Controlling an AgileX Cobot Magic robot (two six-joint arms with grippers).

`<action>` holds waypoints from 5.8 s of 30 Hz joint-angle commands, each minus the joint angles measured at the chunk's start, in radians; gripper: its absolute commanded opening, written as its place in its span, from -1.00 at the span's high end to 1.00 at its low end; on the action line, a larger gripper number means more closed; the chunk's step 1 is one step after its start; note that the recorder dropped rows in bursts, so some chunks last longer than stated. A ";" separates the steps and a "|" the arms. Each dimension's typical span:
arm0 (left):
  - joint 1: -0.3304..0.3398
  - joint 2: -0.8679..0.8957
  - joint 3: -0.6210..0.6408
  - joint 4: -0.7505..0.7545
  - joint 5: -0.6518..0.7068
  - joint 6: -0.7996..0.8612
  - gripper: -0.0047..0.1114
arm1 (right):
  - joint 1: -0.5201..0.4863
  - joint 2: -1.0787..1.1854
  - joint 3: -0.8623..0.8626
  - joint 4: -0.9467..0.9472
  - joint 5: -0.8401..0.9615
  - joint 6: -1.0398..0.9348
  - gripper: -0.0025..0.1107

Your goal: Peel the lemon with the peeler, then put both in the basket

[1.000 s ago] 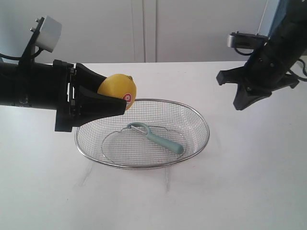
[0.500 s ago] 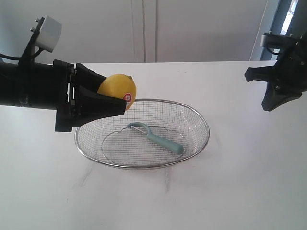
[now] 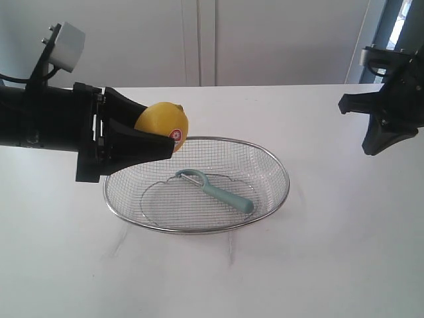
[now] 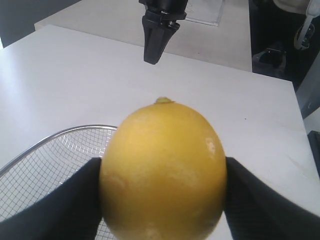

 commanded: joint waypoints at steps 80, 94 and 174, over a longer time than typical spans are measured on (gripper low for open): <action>-0.156 0.072 -0.539 1.241 -0.034 -1.431 0.92 | -0.011 -0.010 0.000 -0.002 -0.117 0.004 0.96; -0.205 0.294 -0.709 1.276 0.121 -1.493 0.92 | -0.011 -0.010 0.000 -0.002 -0.117 0.004 0.96; -0.336 0.606 -0.709 1.371 -0.053 -1.020 -0.37 | -0.011 -0.010 0.000 -0.002 -0.117 0.004 0.96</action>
